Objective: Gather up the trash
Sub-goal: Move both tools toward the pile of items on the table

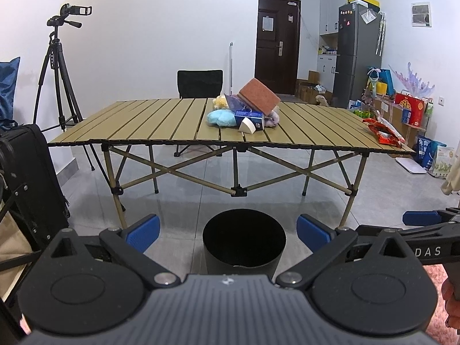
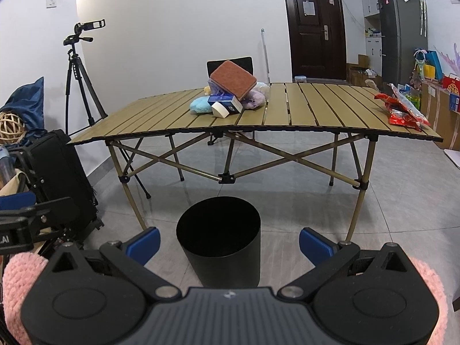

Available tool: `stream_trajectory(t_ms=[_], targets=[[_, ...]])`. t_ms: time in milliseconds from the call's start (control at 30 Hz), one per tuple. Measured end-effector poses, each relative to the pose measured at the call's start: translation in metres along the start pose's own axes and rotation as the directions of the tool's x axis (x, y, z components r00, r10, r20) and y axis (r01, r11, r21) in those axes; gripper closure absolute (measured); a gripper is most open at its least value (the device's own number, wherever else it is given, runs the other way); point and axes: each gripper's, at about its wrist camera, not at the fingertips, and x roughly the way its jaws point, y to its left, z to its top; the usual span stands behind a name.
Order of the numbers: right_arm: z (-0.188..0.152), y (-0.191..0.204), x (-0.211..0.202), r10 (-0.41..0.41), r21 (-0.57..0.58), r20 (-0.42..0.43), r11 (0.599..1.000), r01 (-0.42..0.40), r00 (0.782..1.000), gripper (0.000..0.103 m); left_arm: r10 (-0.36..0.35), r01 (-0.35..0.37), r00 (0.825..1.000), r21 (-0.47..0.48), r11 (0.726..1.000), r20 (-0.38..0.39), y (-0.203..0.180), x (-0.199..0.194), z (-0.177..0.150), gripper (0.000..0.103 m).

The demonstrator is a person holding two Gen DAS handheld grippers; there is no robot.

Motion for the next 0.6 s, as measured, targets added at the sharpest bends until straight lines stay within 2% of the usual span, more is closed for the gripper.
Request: stream_trajectory(t_ms=[600], targets=[[0.043, -0.013, 0.072, 0.017, 0.020, 0.018, 1.000, -0.018, 1.000, 0.000, -0.011, 0.011, 1.000, 0.007, 1.000, 0.026, 0.002, 0.072, 0.039, 0.000]])
